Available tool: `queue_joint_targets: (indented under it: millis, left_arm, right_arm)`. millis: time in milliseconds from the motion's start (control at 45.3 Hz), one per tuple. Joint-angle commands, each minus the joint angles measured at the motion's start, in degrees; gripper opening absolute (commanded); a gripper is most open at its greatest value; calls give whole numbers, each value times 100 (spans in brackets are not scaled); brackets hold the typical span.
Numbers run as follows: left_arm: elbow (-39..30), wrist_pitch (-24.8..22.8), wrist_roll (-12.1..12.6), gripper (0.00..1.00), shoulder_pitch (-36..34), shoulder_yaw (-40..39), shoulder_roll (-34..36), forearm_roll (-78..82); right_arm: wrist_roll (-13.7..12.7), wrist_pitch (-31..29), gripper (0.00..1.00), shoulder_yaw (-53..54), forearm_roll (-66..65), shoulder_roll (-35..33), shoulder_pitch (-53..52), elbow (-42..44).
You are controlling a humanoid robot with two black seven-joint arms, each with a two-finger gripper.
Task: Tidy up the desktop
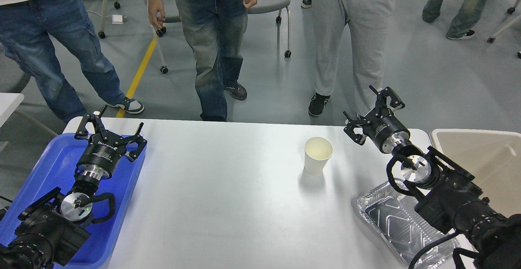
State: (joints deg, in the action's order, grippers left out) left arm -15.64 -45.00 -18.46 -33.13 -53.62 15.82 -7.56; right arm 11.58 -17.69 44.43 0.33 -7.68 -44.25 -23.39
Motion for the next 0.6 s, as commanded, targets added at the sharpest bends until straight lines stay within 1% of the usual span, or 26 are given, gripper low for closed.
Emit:
queue_joint_targets:
  millis: [0, 574]
  left_arm:
    - [0, 0, 0, 100, 0, 9, 0, 9]
    - [0, 0, -9, 100, 0, 9, 9, 0]
  right_arm:
    - [2, -15, 100, -40, -6, 3, 21, 19]
    - [-7, -7, 100, -84, -15, 91, -14, -61]
